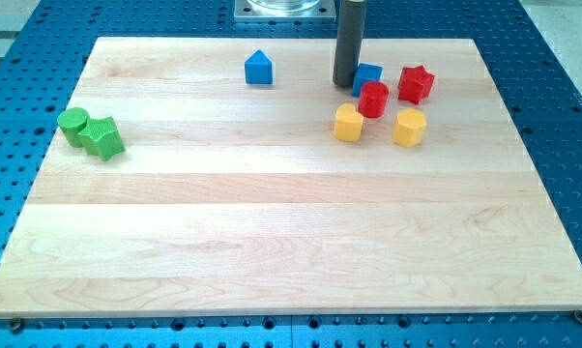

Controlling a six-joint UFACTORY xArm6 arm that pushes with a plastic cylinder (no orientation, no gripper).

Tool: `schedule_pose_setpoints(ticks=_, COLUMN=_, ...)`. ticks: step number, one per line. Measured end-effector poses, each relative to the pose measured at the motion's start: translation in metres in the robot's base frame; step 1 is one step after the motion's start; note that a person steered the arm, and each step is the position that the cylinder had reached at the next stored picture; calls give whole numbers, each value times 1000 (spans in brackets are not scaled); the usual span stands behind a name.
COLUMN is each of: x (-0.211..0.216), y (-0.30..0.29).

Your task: Slide the blue cube to the left of the red star

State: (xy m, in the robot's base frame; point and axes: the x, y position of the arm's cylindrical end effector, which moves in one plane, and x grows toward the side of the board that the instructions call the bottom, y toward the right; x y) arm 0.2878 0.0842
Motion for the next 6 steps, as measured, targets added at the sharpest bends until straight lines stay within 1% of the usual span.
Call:
schedule_pose_setpoints(ticks=2, x=0, y=12)
schedule_pose_setpoints(ticks=3, x=-8, y=17)
schedule_pose_setpoints(ticks=4, x=-45, y=-16)
schedule_pose_setpoints(ticks=5, x=-94, y=-49)
schedule_pose_setpoints(ticks=6, x=-95, y=-100)
